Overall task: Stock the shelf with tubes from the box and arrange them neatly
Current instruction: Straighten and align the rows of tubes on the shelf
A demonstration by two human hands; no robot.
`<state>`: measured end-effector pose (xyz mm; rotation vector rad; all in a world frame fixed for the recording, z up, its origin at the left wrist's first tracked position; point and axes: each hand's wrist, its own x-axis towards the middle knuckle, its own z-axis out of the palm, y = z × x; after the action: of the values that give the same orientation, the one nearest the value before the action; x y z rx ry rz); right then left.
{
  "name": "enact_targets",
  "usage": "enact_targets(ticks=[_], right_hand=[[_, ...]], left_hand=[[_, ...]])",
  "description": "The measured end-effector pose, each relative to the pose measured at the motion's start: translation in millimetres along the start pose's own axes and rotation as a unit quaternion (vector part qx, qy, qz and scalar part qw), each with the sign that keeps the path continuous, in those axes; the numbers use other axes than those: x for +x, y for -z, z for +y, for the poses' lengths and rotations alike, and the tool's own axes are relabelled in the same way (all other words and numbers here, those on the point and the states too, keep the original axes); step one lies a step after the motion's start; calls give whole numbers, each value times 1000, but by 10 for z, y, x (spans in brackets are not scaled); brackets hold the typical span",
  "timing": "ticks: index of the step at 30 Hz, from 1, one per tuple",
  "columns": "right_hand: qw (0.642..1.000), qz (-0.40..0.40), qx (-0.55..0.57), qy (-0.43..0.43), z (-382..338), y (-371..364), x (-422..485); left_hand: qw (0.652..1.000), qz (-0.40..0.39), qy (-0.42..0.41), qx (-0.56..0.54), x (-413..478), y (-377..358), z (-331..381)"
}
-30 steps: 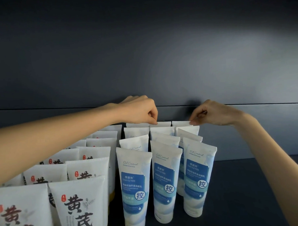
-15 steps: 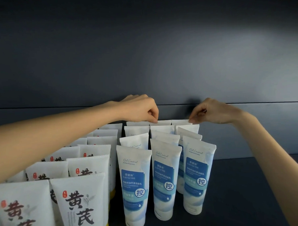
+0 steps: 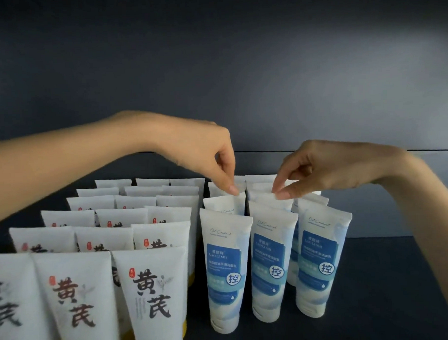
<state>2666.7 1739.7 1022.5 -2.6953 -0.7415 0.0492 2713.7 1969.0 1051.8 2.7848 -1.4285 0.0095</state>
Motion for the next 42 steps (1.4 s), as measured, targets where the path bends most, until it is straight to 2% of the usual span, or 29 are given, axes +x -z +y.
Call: enact_targets(ticks=[3,12,23,42], right_hand=[[1000,-1,-9,1,-33,-51,37],[1000,11,-13,4,19,-114,99],[999,33,5,16,99,-126,155],[999,28,35,16,153,-90,138]], left_hand=[[1000,-26,13,-4,-23,-87,-28],[999,-37,9,16,38,-185,-83],[992,25,-9,120,91,-266,-195],[995,40,-4,92,101,-286,-253]])
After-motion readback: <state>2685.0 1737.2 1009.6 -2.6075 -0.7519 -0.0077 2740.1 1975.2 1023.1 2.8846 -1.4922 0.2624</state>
